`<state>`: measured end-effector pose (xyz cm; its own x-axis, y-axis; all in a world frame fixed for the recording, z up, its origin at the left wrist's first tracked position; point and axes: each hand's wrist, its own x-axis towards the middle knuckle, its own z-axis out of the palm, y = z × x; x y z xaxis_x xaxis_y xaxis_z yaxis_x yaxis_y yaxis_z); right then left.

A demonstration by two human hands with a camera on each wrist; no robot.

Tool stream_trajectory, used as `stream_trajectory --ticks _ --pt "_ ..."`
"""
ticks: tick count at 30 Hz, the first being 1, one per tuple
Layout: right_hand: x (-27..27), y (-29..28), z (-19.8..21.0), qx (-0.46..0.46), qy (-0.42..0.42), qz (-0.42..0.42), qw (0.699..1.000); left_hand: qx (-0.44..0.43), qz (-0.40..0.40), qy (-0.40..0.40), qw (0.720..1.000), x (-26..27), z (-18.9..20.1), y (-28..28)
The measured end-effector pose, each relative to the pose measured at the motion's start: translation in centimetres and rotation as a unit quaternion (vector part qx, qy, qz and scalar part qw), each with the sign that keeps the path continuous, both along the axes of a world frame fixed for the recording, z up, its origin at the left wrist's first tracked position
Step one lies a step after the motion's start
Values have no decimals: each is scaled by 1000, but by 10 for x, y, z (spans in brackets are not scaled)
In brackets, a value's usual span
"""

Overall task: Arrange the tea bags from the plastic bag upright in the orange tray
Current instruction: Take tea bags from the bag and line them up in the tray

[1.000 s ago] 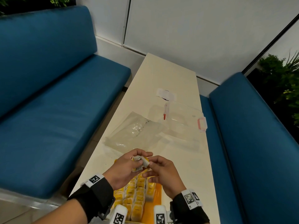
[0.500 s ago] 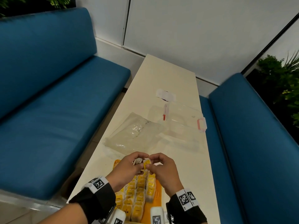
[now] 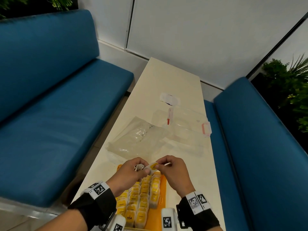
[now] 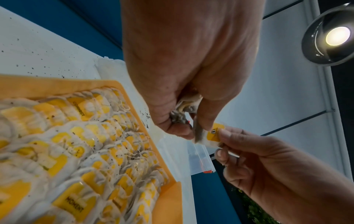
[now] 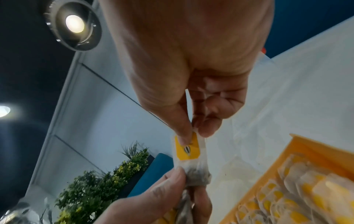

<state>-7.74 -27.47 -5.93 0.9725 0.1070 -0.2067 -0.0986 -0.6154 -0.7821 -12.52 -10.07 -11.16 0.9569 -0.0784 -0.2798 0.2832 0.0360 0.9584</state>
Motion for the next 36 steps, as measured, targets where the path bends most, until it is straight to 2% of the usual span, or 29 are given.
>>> stream_trajectory --ticks 4,6,11,14,17,24,30,36 --pt "4 -3 8 -56 -49 39 996 42 -23 9 999 -1 -1 4" --pt "4 -4 10 -114 -69 81 988 57 -23 5 998 1 -1 5" --pt "0 -9 12 -221 -51 181 957 104 -41 -25 993 6 -4 10" --pt "-2 -12 15 -202 -44 175 963 155 -93 -45 983 6 -9 4" --pt "-6 -10 16 -178 -45 172 968 207 -86 -55 973 6 -13 -8" --pt "-14 -20 2 -216 -26 184 959 191 -96 -43 976 3 -23 -1" --pt "-29 -31 -18 -291 60 260 919 174 -32 -16 984 9 -33 16" --pt "-33 -31 -29 -294 184 366 864 155 -11 5 988 10 -37 17"
